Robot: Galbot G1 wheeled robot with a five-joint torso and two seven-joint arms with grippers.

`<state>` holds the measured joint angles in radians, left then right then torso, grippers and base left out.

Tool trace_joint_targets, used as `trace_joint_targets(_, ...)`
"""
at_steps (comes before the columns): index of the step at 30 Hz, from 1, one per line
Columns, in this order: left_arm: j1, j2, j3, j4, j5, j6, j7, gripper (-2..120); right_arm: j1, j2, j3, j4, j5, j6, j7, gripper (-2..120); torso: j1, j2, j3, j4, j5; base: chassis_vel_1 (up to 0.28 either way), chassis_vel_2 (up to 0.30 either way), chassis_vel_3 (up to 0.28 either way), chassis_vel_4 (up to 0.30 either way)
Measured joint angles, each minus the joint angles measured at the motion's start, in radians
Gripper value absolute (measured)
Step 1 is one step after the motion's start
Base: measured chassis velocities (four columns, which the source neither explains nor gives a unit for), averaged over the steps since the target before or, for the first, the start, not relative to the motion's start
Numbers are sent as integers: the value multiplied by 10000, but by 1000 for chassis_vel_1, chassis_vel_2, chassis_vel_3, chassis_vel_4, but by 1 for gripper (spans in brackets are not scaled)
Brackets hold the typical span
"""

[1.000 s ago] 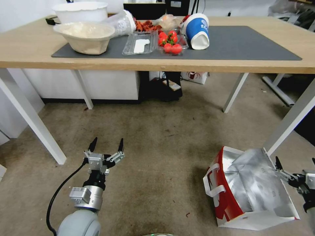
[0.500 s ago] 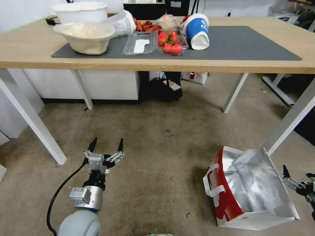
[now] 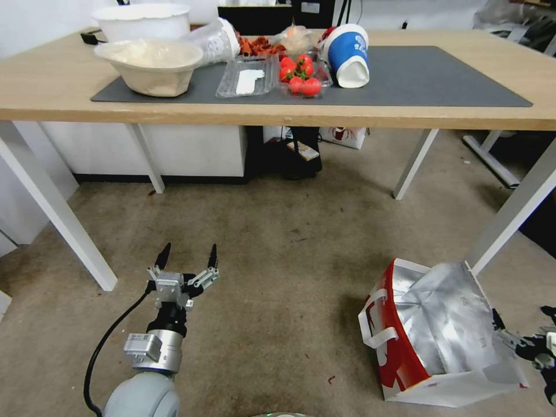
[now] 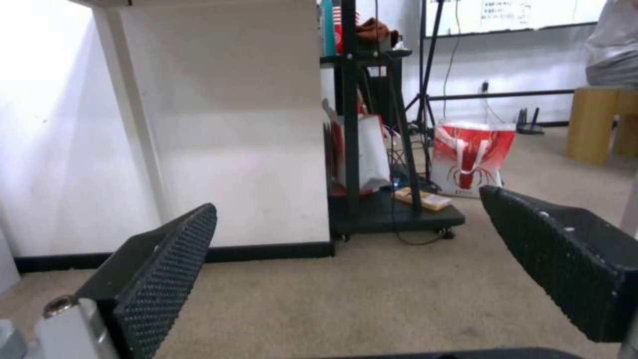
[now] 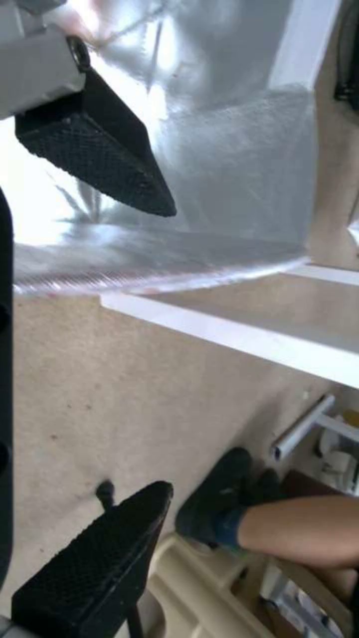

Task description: Pick up the food delivery bag from the floor and place it on the table.

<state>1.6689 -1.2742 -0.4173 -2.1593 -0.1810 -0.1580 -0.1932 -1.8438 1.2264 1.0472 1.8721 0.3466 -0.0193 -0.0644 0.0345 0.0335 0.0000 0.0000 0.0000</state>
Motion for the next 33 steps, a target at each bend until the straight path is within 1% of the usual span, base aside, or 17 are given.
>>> trace_joint_targets(8,83,-17,14,-13,44,-46,-43,99,64,39,-155,-376,6,-134,-308,98,0,1,0,0,1,0,0,0,0)
trace_joint_targets(10,93,-24,13,-18,61,-56,-64,99,69,38,-161,-457,9,-168,-428,91,0,0,0,-1,0,0,0,0,0)
trace_joint_targets(11,92,-37,20,-23,88,-56,-120,99,67,35,-160,-485,26,-198,-542,84,0,1,0,0,1,0,0,0,0)
trace_joint_targets(12,92,-37,20,-23,88,-56,-120,99,67,35,-160,-485,26,-198,-542,84,0,1,0,0,1,0,0,0,0)
trace_joint_targets(15,96,-93,100,-18,181,-52,-213,98,24,34,-174,-503,107,-370,-775,72,0,1,0,0,0,0,0,0,0)
trace_joint_targets(16,96,-93,100,-18,181,-52,-213,98,24,34,-174,-503,107,-370,-775,72,0,1,0,0,0,0,0,0,0)
trace_joint_targets(17,102,-120,130,-9,208,-52,-228,98,-3,46,-184,-502,114,-456,-865,66,0,1,0,0,0,0,0,0,0)
trace_joint_targets(19,102,-148,159,-6,228,-49,-233,98,-16,76,-203,-505,116,-544,-935,58,0,2,0,-1,0,0,0,0,0)
trace_joint_targets(20,102,-148,159,-6,228,-49,-233,98,-16,76,-203,-505,116,-544,-935,58,0,2,0,-1,0,0,0,0,0)
trace_joint_targets(23,107,-142,158,-13,230,-42,-247,98,0,86,-234,-596,114,-594,-967,42,0,2,0,-1,1,0,0,0,0)
trace_joint_targets(25,114,-139,148,-16,230,-42,-250,98,0,90,-238,-602,115,-594,-967,39,0,1,0,-1,0,0,0,0,0)
trace_joint_targets(27,125,-131,128,-24,228,-42,-262,98,-1,102,-245,-605,121,-580,-964,28,0,2,0,0,1,0,0,0,0)
trace_joint_targets(28,126,-129,126,-25,226,-43,-264,98,-4,103,-245,-605,124,-567,-954,24,0,1,0,0,0,0,0,0,0)
trace_joint_targets(29,126,-129,126,-25,226,-43,-264,98,-4,103,-245,-605,124,-567,-954,24,0,1,0,0,0,0,0,0,0)
trace_joint_targets(31,123,-130,124,-25,223,-46,-269,98,-6,109,-245,-602,138,-543,-918,13,0,2,0,0,0,0,0,0,0)
trace_joint_targets(32,123,-130,124,-25,223,-46,-269,98,-6,109,-245,-602,138,-543,-918,13,0,2,0,0,0,0,0,0,0)
trace_joint_targets(33,124,-134,127,-25,225,-58,-270,98,-8,113,-245,-600,137,-526,-896,8,0,2,0,0,0,0,0,0,0)
